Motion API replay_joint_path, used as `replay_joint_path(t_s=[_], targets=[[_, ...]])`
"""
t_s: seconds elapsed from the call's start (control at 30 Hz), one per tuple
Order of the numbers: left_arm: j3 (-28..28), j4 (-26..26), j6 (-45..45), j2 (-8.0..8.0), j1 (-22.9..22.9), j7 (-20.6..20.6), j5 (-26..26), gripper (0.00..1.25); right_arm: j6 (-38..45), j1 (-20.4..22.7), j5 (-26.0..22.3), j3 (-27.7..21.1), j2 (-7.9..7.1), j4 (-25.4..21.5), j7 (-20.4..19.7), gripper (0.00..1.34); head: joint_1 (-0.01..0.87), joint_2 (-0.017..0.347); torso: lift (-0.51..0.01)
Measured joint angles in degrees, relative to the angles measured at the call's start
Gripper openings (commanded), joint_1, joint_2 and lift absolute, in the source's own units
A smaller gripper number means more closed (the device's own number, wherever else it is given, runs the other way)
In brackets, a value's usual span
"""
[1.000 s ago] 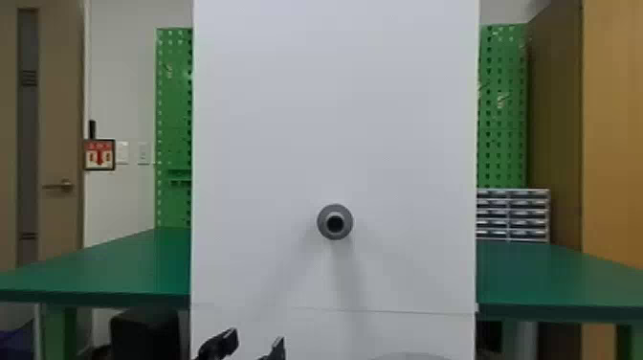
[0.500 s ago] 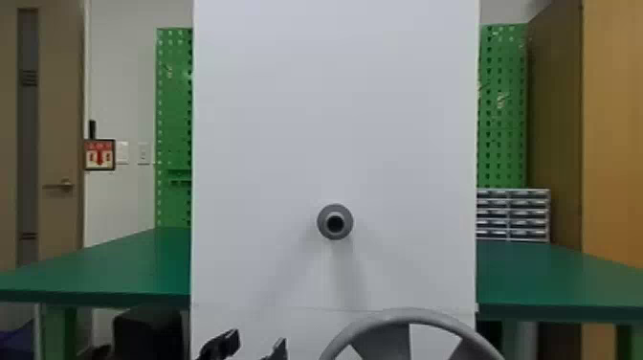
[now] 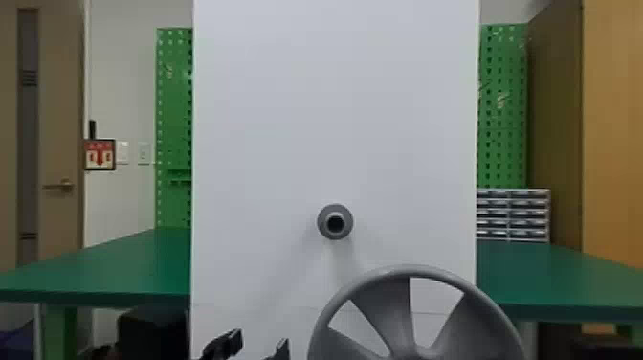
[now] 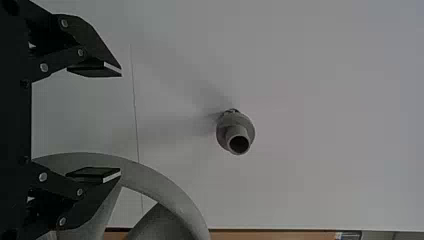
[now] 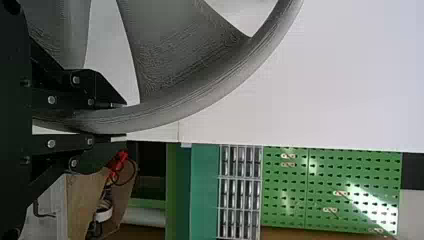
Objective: Hold the wheel and insert it
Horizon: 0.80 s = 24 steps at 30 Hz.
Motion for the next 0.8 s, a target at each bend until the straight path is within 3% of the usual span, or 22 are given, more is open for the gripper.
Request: replay_joint_path(t_s=[0.47, 0.8], targets=[[-0.4, 0.0, 0.6, 0.37, -0.3, 0.0, -0.1, 0.72, 13.4, -8.6, -0.6, -1.0, 1.55, -3.8, 0.0, 0.21, 0.005, 0.106, -0.479], [-0.9, 0.1, 0.9, 0.73, -0.6, 0.0, -0.1, 0.72, 21.6, -15.8, 0.2, -1.1, 1.66, -4.8, 0.0, 0.21, 0.005, 0.106, -0.479]])
